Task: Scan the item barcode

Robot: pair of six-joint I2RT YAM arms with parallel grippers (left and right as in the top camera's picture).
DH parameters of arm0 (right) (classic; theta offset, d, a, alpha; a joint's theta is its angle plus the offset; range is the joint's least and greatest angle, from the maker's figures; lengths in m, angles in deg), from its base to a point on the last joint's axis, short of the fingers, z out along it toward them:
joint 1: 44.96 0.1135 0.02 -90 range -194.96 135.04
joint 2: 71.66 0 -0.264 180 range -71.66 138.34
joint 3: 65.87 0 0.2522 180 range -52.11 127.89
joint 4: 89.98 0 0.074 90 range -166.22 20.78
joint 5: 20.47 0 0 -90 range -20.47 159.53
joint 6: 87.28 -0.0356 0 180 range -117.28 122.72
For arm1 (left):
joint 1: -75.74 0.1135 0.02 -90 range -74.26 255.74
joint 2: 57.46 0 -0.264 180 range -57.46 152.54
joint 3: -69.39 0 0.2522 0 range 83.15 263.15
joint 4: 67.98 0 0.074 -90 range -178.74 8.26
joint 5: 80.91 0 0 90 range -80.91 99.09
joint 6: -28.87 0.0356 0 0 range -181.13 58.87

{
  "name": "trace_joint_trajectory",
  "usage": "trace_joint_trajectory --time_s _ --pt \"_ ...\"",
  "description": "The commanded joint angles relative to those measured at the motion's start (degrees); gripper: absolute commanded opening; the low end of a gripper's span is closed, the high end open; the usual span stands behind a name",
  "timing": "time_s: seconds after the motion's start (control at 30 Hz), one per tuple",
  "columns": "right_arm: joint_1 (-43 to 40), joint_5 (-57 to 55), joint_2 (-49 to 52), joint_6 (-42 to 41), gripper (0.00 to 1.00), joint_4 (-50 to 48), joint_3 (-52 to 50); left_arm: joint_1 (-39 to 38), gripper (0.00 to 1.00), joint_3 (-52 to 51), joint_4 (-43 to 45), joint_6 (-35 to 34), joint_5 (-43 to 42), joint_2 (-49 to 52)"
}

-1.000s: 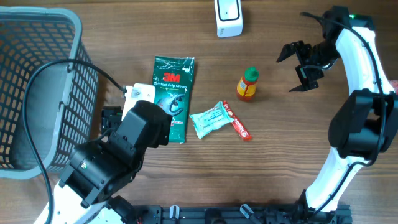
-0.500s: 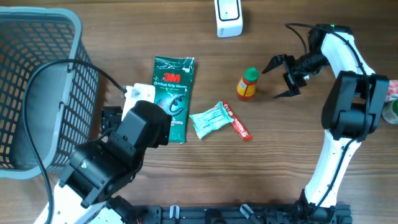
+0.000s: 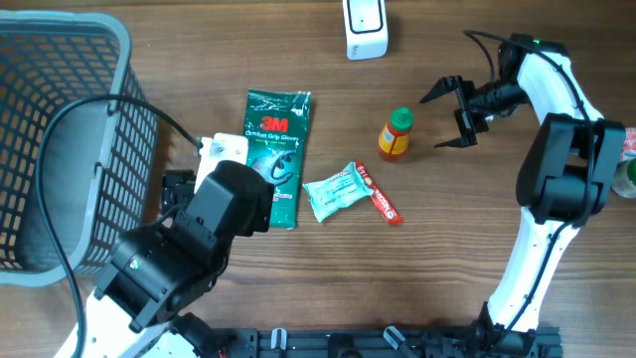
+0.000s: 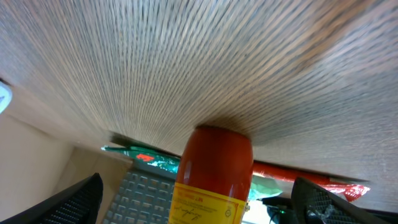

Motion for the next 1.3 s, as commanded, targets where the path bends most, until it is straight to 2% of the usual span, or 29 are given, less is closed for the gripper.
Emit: trace_joint_trajectory --time_s 0.0,0.23,0.57,0.7,0.87,0.97,1.17,1.27 --pt "-0.26 0.17 -0.15 -0.13 0.99 0.09 0.07 0.11 1.00 0.20 0.13 -1.11 -0.22 -0.02" --pt "1.77 1.53 -0.09 2.36 1.00 0.70 0.07 0.11 1.00 0.20 0.13 -1.11 -0.22 -0.02" --pt "9.03 4.57 4.15 2.38 1.00 -0.52 0.07 0.11 1.00 0.20 0.13 -1.11 -0.22 -0.02" --pt "9.94 11.02 6.84 6.25 1.00 -0.44 0.07 0.11 1.00 0.20 0.13 -1.11 -0.22 -0.02" --pt "10.75 12.20 7.67 9.46 0.99 1.16 0.02 0.11 1.00 0.20 0.13 -1.09 -0.22 -0.02" --pt "10.80 12.15 7.67 10.80 0.95 2.47 0.02 0.11 1.00 0.20 0.13 -1.11 -0.22 -0.02" --pt "10.80 6.56 7.67 9.46 0.65 2.43 0.02 0.11 1.00 0.20 0.13 -1.09 -0.22 -0.02" --pt "10.80 0.55 7.67 7.89 0.60 2.49 0.02 0.11 1.00 0.20 0.13 -1.11 -0.22 -0.02"
